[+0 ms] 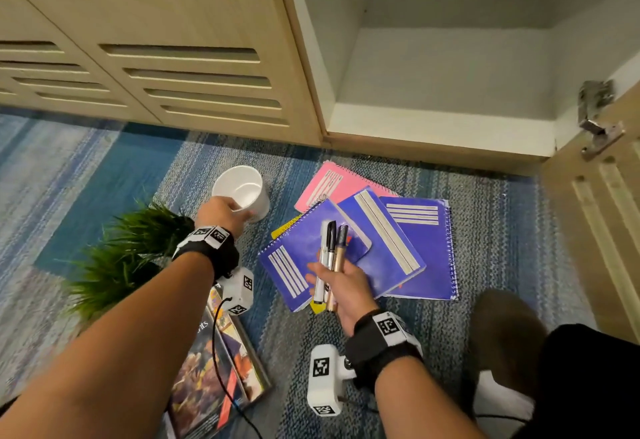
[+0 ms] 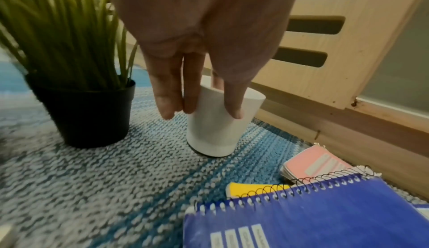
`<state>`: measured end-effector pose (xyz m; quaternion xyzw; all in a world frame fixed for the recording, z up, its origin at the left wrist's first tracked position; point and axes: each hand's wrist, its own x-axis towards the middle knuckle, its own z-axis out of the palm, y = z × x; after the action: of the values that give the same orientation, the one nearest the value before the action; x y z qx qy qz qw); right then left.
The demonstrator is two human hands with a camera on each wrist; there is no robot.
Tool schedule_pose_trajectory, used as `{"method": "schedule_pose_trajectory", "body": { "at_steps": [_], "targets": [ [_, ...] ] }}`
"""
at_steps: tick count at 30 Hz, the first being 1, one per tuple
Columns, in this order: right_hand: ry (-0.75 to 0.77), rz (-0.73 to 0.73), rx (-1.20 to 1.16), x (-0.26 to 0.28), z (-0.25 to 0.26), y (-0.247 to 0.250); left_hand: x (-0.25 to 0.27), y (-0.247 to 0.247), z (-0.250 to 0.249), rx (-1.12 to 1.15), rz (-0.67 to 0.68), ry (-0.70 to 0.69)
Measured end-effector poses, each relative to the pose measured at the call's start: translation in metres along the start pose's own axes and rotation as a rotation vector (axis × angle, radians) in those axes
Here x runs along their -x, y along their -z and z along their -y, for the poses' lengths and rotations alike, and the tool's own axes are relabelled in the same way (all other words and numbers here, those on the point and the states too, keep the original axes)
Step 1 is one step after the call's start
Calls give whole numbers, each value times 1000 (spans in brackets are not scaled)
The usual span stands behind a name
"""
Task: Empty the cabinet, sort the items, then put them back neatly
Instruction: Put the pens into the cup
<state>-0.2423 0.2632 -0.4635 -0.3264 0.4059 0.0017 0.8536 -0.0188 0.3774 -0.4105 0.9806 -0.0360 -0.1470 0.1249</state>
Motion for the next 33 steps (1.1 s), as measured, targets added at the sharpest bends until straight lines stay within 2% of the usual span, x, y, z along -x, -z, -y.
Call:
{"method": "schedule_pose_trajectory", "body": {
  "at_steps": [4,7,13,17,19,23,33],
  "targets": [
    [57,32,32,4,16,-15,16,9,10,-41,-50,-164],
    [135,64,43,15,36,-30,31,32,19,-171,-53,-383],
    [493,34,151,44,79,-78,92,77,23,-331,-2,-763],
    [671,61,333,63,96,-96,136,82,16,-402,42,-938],
    [652,83,425,69,92,-99,151,83,12,-368,36,-951],
    [621,71,526,74,87,-99,165,89,9,-322,23,-880],
    [650,126,448,81,94,-107,168,104,17,-305,-28,-867]
  ]
}}
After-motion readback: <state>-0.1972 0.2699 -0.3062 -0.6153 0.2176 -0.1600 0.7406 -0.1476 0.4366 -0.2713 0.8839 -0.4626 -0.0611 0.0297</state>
